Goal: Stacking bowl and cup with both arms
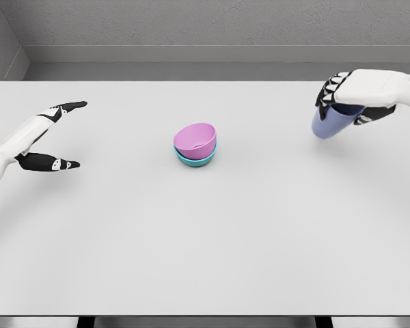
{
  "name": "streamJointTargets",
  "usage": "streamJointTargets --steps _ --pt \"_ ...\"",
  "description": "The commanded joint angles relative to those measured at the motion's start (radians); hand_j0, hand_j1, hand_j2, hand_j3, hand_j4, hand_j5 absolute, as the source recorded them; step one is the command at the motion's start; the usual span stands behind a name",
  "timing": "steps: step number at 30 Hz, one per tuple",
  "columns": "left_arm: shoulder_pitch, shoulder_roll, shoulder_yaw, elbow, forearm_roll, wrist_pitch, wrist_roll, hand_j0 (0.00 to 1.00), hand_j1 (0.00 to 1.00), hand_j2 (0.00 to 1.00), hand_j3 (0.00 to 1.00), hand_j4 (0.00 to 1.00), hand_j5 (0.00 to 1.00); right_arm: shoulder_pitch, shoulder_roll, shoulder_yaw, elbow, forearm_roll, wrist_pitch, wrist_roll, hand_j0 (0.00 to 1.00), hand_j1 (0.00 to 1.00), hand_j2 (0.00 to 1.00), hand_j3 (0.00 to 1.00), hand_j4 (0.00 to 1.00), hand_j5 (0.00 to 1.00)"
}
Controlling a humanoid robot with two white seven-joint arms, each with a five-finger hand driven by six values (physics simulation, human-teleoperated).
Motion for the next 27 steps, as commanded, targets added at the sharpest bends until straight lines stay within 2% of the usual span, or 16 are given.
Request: streamJointTargets --steps 1,5,10,21,27 --pt "0.0 0.001 0.0 0.002 0.007 0.002 0.0 1.0 1.0 1.0 1.0 1.0 1.0 -0.002 0.021 -0.002 -0.002 -0.018 0.003 -0.001 0.54 0.54 0.54 0.54 0.54 0.54" --pt "0.0 0.001 0.0 0.006 0.009 0.002 0.0 1.0 1.0 1.0 1.0 1.0 1.0 -0.04 0.038 0.004 -0.005 -0.018 0.003 -0.001 0.54 0.54 0.54 0.54 0.54 0.54" --pt "-0.002 0.0 0.002 0.022 0.009 0.002 0.0 1.0 1.0 1.0 1.0 1.0 1.0 -0.066 0.047 0.012 -0.06 -0.019 0.003 -0.001 0.54 0.54 0.54 0.54 0.54 0.54" --pt "-0.008 0.0 0.002 0.043 0.009 0.002 0.0 1.0 1.0 1.0 1.0 1.0 1.0 -0.218 0.185 0.159 -0.063 -0.019 0.003 -0.001 0.54 0.54 0.54 0.54 0.54 0.54" --pt "-0.009 -0.002 0.002 0.045 0.009 0.002 0.0 1.0 1.0 1.0 1.0 1.0 1.0 -0.227 0.231 0.173 -0.063 -0.019 0.003 -0.001 0.54 0.54 0.54 0.54 0.54 0.54"
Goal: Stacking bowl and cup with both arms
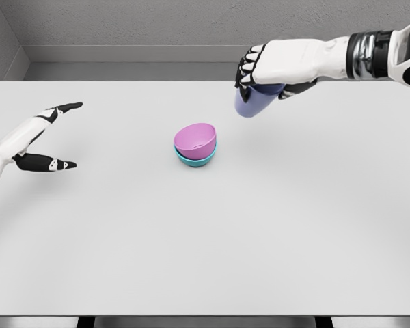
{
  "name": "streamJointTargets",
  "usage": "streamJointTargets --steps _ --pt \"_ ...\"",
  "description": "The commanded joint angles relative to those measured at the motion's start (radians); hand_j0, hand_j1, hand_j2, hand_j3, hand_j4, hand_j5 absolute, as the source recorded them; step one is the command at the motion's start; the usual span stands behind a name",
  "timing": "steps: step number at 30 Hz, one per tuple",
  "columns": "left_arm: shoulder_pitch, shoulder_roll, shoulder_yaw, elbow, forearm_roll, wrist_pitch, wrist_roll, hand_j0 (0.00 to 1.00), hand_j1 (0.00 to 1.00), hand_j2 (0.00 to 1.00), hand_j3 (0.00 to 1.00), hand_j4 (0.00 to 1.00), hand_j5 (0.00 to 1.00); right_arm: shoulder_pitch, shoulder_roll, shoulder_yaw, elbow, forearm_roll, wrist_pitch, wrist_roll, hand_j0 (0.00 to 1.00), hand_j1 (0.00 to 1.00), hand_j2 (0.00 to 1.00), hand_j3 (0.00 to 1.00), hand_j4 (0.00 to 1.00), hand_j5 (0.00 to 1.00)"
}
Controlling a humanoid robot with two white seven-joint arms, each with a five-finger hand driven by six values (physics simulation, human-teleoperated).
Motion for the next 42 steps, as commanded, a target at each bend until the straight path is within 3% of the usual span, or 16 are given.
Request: streamJointTargets --steps 1,17,42 --pt "0.0 0.0 0.0 0.0 0.008 0.002 0.0 1.0 1.0 1.0 1.0 1.0 1.0 0.0 0.023 0.009 0.0 -0.006 0.004 -0.002 0.54 0.54 0.54 0.54 0.54 0.54" --pt "-0.002 -0.003 0.0 0.014 0.008 0.002 0.0 1.0 1.0 1.0 1.0 1.0 1.0 -0.032 0.122 0.025 0.001 -0.004 0.004 -0.002 0.54 0.54 0.54 0.54 0.54 0.54" --pt "0.0 -0.004 0.031 0.052 0.008 0.002 -0.006 1.0 1.0 1.0 1.0 1.0 1.0 -0.029 0.208 0.08 0.051 0.005 0.004 -0.002 0.54 0.54 0.54 0.54 0.54 0.54"
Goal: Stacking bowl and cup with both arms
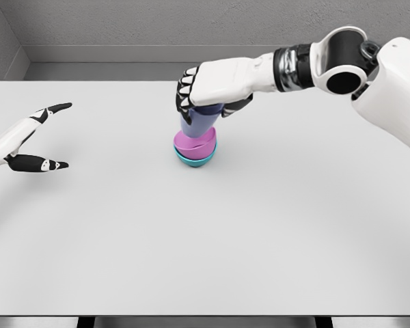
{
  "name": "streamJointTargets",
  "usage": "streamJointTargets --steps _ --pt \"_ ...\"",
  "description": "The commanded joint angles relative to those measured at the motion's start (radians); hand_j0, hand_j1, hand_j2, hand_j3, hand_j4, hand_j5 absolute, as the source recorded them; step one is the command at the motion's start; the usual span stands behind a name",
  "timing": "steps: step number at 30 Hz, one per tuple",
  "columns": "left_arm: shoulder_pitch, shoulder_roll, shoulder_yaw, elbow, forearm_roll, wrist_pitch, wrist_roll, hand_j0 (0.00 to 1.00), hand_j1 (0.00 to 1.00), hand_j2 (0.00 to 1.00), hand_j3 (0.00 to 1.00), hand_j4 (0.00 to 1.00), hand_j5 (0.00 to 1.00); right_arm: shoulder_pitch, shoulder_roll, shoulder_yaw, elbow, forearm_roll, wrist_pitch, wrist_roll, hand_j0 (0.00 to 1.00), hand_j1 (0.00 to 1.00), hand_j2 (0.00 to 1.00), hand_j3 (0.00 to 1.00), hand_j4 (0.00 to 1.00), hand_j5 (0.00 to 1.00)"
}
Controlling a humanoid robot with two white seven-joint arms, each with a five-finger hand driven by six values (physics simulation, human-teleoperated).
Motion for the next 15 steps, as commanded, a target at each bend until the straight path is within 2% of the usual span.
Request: streamJointTargets --steps 1,7,15 --pt "0.0 0.0 0.0 0.0 0.008 0.002 0.0 1.0 1.0 1.0 1.0 1.0 1.0 0.002 0.004 -0.001 0.008 -0.005 0.003 -0.001 0.54 0.54 0.54 0.54 0.54 0.54" --pt "0.0 0.0 0.0 0.0 0.008 0.002 0.0 1.0 1.0 1.0 1.0 1.0 1.0 0.006 0.024 0.011 0.062 0.01 0.003 -0.001 0.54 0.54 0.54 0.54 0.54 0.54" --pt "0.0 0.0 0.0 0.0 0.008 0.002 0.0 1.0 1.0 1.0 1.0 1.0 1.0 0.008 0.041 0.028 0.068 0.02 0.003 -0.001 0.54 0.54 0.54 0.54 0.54 0.54"
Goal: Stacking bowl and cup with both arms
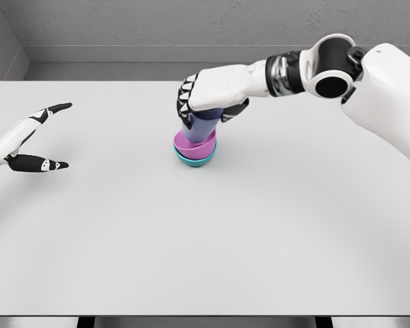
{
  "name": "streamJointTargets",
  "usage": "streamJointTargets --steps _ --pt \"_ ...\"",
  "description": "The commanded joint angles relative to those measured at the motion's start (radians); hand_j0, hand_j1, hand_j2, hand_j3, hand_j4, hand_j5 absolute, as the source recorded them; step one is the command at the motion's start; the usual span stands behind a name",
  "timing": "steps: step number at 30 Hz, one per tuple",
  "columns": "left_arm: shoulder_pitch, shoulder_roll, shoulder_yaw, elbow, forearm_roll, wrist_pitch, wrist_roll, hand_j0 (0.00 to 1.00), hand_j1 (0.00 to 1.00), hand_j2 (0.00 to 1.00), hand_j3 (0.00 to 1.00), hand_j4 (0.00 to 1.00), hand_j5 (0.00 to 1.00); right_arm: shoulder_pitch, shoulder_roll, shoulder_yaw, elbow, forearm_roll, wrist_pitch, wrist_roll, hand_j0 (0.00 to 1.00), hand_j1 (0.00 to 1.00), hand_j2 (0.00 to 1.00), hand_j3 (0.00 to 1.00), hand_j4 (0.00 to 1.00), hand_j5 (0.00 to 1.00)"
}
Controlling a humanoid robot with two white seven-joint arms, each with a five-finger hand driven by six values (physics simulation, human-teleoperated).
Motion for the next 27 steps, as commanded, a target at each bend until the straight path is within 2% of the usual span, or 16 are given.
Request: streamJointTargets --steps 1,23,27 --pt "0.0 0.001 0.0 0.0 0.008 0.002 0.0 1.0 1.0 1.0 1.0 1.0 1.0 0.0 0.003 0.009 0.002 -0.004 0.003 -0.001 0.54 0.54 0.54 0.54 0.54 0.54" --pt "0.0 -0.001 0.0 -0.002 0.008 0.002 0.0 1.0 1.0 1.0 1.0 1.0 1.0 0.008 0.007 0.017 0.017 -0.001 0.003 -0.001 0.54 0.54 0.54 0.54 0.54 0.54" --pt "0.0 -0.001 0.0 -0.002 0.008 0.002 0.0 1.0 1.0 1.0 1.0 1.0 1.0 0.008 0.01 0.018 0.015 0.014 0.003 -0.001 0.59 0.59 0.59 0.59 0.59 0.59"
